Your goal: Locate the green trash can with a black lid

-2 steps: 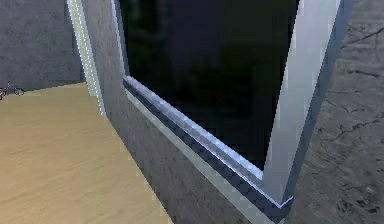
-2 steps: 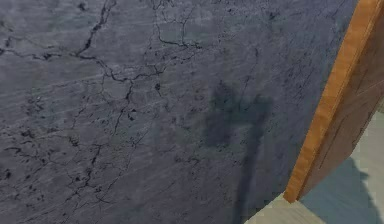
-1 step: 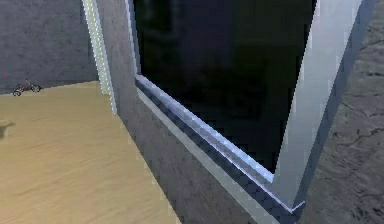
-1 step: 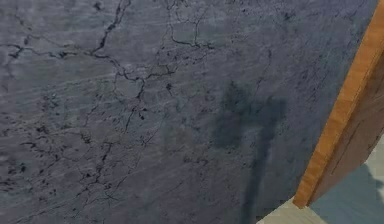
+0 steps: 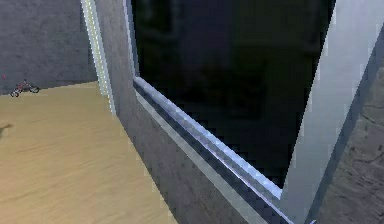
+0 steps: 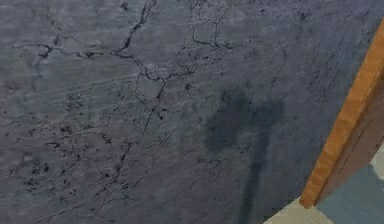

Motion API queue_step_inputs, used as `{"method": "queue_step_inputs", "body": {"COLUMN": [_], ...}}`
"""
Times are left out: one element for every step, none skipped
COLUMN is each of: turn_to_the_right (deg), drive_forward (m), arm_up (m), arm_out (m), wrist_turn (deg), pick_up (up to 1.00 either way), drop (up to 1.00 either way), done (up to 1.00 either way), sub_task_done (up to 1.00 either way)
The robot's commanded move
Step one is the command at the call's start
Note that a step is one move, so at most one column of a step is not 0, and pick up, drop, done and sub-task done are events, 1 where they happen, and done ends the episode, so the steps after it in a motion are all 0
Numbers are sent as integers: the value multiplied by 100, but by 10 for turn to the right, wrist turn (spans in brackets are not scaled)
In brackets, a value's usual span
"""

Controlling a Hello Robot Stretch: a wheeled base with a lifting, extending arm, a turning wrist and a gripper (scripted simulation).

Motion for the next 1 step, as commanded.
{"method": "queue_step_inputs", "body": {"turn_to_the_right": [-300], "drive_forward": [0], "arm_up": [0], "arm_out": [0], "wrist_turn": [0], "pick_up": [0], "drop": [0], "done": [0], "sub_task_done": [0]}}
